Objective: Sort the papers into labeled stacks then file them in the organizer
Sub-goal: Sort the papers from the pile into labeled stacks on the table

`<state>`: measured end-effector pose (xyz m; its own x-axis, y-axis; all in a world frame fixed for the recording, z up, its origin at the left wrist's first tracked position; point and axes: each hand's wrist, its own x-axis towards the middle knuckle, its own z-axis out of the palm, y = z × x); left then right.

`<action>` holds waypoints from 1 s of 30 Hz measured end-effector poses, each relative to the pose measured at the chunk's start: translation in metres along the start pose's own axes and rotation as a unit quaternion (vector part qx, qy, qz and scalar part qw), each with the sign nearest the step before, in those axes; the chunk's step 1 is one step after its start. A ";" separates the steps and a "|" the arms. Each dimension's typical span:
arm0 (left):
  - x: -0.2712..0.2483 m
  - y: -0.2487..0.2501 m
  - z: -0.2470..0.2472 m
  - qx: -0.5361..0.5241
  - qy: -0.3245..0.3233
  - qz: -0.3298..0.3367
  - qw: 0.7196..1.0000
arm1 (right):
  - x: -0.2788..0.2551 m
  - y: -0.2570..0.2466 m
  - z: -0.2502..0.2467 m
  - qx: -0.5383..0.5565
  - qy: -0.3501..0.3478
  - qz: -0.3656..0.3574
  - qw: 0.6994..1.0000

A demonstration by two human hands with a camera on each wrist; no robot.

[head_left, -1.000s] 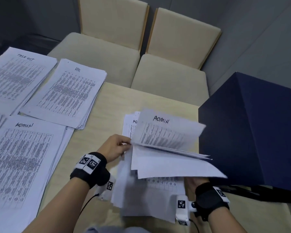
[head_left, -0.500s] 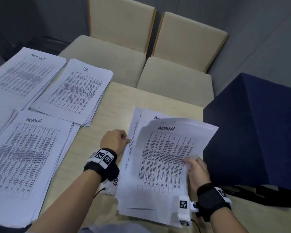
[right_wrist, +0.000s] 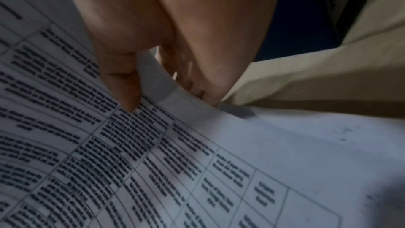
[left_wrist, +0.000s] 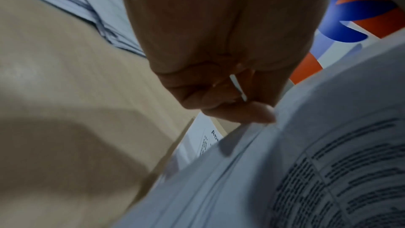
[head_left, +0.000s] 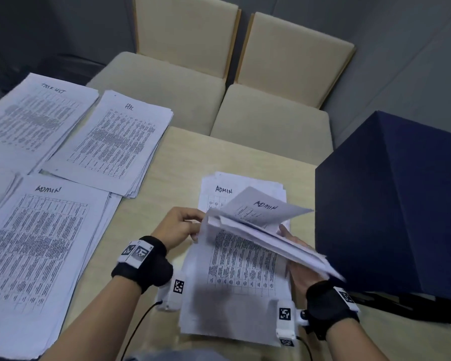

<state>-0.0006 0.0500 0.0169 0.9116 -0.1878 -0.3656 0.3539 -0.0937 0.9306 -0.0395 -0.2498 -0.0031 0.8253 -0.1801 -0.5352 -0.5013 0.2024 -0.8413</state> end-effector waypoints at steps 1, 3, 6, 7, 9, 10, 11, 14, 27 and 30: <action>0.001 -0.002 0.000 -0.012 0.009 -0.012 1.000 | 0.006 0.005 -0.003 0.015 -0.013 0.032 0.999; 0.002 -0.007 -0.003 -0.051 0.017 -0.037 0.998 | 0.001 0.004 0.001 0.002 -0.006 0.051 0.999; 0.006 -0.015 -0.007 -0.074 0.024 -0.071 0.994 | -0.007 0.000 0.002 -0.054 0.022 -0.007 0.998; 0.009 -0.017 -0.006 -0.052 0.042 -0.078 0.995 | -0.005 0.002 -0.001 -0.057 0.020 -0.037 0.997; 0.019 -0.020 -0.005 0.062 0.117 -0.073 0.988 | 0.009 0.016 -0.013 -0.060 0.019 -0.013 0.998; 0.024 -0.020 -0.004 0.139 0.158 -0.065 0.975 | 0.015 0.024 -0.021 -0.036 0.031 0.021 0.999; 0.027 -0.020 -0.003 0.206 0.177 -0.064 0.960 | 0.020 0.029 -0.025 -0.045 0.041 0.045 0.997; 0.035 -0.019 0.002 0.300 0.149 -0.071 0.939 | 0.010 0.011 -0.008 0.051 0.045 0.010 0.998; 0.028 0.001 0.005 0.548 0.248 0.023 0.798 | -0.021 -0.019 0.001 0.028 0.038 -0.011 0.999; 0.025 0.002 0.002 0.513 0.235 0.106 0.819 | -0.029 -0.019 0.000 0.031 0.045 -0.013 0.998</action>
<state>0.0221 0.0430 0.0091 0.9950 0.0681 0.0736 0.0354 -0.9253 0.3776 -0.0533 -0.2481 0.0285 0.8095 -0.2707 -0.5209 -0.4611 0.2562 -0.8496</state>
